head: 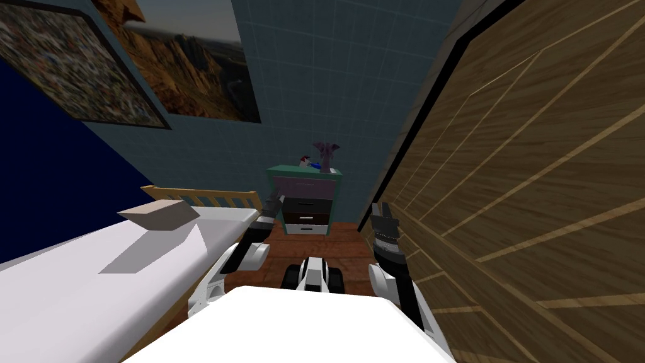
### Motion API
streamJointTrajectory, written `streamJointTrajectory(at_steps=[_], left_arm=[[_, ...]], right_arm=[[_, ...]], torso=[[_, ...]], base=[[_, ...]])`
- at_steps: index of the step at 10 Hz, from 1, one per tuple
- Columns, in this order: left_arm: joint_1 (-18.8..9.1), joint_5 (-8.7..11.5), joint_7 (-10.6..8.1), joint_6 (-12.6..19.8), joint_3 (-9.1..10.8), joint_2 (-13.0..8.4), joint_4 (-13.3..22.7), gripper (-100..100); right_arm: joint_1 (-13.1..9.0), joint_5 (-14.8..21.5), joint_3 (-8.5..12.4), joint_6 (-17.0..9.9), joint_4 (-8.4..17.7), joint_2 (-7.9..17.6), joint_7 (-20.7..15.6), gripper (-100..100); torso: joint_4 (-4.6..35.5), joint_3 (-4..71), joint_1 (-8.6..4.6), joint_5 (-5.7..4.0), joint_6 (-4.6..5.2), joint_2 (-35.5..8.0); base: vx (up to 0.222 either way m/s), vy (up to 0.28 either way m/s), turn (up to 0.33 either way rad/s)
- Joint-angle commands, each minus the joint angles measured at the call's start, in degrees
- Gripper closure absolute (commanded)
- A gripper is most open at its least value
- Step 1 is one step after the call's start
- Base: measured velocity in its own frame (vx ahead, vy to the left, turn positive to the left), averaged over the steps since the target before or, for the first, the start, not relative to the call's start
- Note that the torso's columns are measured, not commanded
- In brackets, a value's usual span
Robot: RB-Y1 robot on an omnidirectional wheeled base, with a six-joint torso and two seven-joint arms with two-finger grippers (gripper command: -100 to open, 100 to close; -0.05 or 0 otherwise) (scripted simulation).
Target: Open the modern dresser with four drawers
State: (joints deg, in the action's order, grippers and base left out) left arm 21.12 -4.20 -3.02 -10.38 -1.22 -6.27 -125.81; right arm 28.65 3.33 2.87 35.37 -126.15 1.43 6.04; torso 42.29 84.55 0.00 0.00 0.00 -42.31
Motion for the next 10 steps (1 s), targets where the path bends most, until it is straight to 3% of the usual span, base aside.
streamJointTrajectory(at_steps=[1, 10], left_arm=[[-0.58, -0.02, 0.06, 2.76, 0.14, -0.08, 0.23, -100], [-2.86, -0.12, 0.29, 12.51, 0.64, -1.07, 1.29, -100]], right_arm=[[0.0, 0.0, 0.0, 0.0, 0.0, 0.0, 0.0, 0], [0.0, 0.0, 0.0, 0.0, 0.0, 0.0, 0.0, 0]], torso=[[-0.01, 0.02, -0.04, -0.01, 0.0, 0.04], [-0.02, 0.04, -0.01, 0.0, 0.0, 0.07]], base=[[0.072, -0.003, -0.017], [0.075, -0.002, -0.02]])
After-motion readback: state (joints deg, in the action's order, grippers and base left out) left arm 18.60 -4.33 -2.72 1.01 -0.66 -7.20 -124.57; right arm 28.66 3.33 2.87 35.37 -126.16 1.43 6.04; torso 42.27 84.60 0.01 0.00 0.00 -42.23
